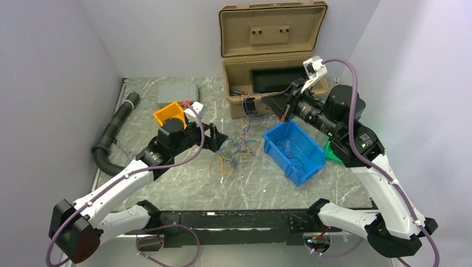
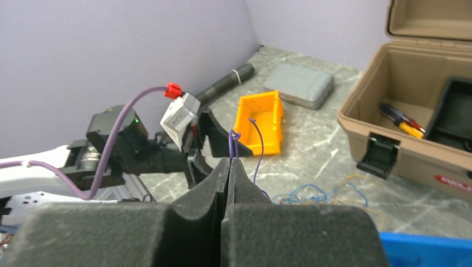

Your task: Untangle the cables

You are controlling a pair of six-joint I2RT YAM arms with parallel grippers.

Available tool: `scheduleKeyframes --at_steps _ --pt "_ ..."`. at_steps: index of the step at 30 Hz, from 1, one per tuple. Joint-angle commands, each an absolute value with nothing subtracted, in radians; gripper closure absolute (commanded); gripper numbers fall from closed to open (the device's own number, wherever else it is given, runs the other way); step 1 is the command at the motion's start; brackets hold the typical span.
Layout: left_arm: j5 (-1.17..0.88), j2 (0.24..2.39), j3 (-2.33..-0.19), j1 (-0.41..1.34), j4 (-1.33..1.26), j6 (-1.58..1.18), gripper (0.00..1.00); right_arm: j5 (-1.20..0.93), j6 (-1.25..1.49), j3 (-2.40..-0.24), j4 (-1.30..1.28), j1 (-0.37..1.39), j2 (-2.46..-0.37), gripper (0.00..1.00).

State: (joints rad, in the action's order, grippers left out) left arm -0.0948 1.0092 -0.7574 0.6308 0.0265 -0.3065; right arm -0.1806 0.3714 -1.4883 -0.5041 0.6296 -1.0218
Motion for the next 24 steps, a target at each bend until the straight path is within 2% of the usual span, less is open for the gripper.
scheduleKeyframes --at_steps 1,10,13,14,15,20,24 --pt "-0.340 1.043 -0.734 0.640 -0.315 -0.250 0.01 -0.254 0.407 -1.546 -0.386 0.630 -1.041 1.00" --pt "-0.562 1.237 -0.839 0.666 -0.417 -0.273 0.05 -0.244 0.427 -1.570 -0.346 0.631 -1.075 1.00" --pt "-0.578 1.276 -0.814 0.689 -0.490 -0.277 0.11 -0.215 0.445 -1.560 -0.329 0.631 -1.074 1.00" --pt "-0.580 1.289 -0.805 0.693 -0.509 -0.287 0.17 -0.206 0.450 -1.555 -0.323 0.630 -1.072 1.00" --pt "-0.578 1.306 -0.803 0.694 -0.511 -0.299 0.29 -0.193 0.453 -1.551 -0.316 0.631 -1.067 1.00" --pt "-0.529 1.336 -0.808 0.693 -0.439 -0.314 0.99 -0.093 0.448 -1.504 -0.312 0.631 -1.018 1.00" --pt "-0.471 1.257 -0.826 0.695 -0.346 -0.275 1.00 -0.003 0.437 -1.421 -0.337 0.630 -0.957 1.00"
